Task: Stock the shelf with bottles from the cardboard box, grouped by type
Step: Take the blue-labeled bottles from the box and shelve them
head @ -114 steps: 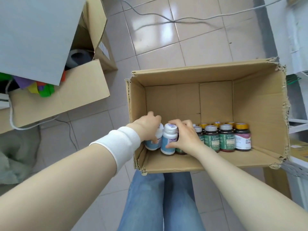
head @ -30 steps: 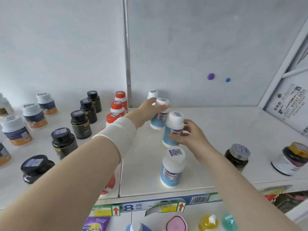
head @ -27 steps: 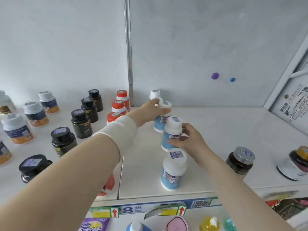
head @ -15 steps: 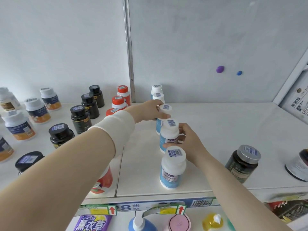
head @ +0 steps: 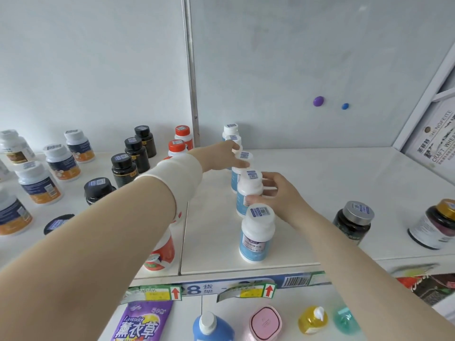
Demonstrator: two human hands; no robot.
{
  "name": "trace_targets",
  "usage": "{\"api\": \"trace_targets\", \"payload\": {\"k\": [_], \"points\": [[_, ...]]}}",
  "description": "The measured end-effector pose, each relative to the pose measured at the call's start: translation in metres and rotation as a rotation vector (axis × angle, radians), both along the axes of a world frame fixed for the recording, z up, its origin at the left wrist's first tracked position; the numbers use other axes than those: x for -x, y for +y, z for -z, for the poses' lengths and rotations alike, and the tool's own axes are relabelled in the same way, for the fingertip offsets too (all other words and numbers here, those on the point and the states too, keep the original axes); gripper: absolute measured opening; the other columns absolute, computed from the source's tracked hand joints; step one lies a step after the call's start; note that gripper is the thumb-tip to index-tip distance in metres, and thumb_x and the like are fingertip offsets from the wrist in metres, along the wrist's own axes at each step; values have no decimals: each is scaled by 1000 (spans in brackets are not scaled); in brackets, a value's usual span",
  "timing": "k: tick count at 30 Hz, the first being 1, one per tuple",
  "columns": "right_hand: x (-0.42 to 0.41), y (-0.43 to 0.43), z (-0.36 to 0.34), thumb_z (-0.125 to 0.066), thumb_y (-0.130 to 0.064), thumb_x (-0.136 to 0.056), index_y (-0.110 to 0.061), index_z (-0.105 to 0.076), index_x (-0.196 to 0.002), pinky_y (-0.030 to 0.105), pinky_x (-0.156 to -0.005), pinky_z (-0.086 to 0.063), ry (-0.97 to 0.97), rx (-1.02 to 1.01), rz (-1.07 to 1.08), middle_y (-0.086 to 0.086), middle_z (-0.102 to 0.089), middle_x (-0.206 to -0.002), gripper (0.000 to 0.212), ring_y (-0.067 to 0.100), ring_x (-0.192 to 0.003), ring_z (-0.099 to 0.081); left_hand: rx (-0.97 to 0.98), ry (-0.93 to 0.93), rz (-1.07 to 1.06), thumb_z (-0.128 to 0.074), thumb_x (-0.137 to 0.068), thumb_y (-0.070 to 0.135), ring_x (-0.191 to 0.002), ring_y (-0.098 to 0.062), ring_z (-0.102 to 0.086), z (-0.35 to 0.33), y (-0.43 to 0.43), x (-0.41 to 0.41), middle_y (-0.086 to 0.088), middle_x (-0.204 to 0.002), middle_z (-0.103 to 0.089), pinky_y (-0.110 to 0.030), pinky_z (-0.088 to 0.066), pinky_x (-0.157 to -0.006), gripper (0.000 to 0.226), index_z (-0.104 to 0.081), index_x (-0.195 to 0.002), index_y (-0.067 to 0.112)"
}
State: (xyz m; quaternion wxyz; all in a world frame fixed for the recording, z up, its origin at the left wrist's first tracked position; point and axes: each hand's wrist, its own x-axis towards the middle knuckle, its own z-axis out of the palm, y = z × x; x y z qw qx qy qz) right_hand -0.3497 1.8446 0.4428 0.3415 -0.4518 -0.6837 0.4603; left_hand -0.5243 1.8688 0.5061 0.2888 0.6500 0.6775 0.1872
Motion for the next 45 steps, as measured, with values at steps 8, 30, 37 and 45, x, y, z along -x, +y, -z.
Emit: {"api": "trace_targets", "payload": {"k": [8,30,37,45], "points": [[-12,-56,-83,-62,-33,-86,-12,-41,-134,28,-94,-37,-260,-252,75,4,-49,-137,57,18,-123,-47,-310,466,-65,-55,-90,33,-118,-26,-51,-67,-109,11,-5,-134,-50,-32,-40,-94,48,-42,-134,16],[360,-393,-43,-47,-28,-92,-11,-42,-131,38,-96,-35,-714,-1157,-431,11,-48,-130,42,31,-118,-45,-76,1283,-492,-46,-94,23,-113,-28,-51,-3,-547,294,-10,-123,-53,-34,-39,-89,34,-44,-126,11],[564,-527,26,-44,-26,-93,-9,-37,-134,37,-106,-28,-708,-1175,-758,12,-41,-138,45,29,-127,-37,196,1200,-648,-46,-94,22,-111,-26,-51,68,-712,458,-9,-121,-53,-33,-38,-88,31,-44,-123,10],[698,-604,164,-39,-31,-94,-12,-34,-136,37,-110,-24,-842,-1118,-1108,9,-40,-138,46,26,-129,-35,500,833,-837,-46,-94,26,-119,-27,-49,213,-825,580,-10,-130,-51,-36,-39,-94,39,-43,-130,11]]}}
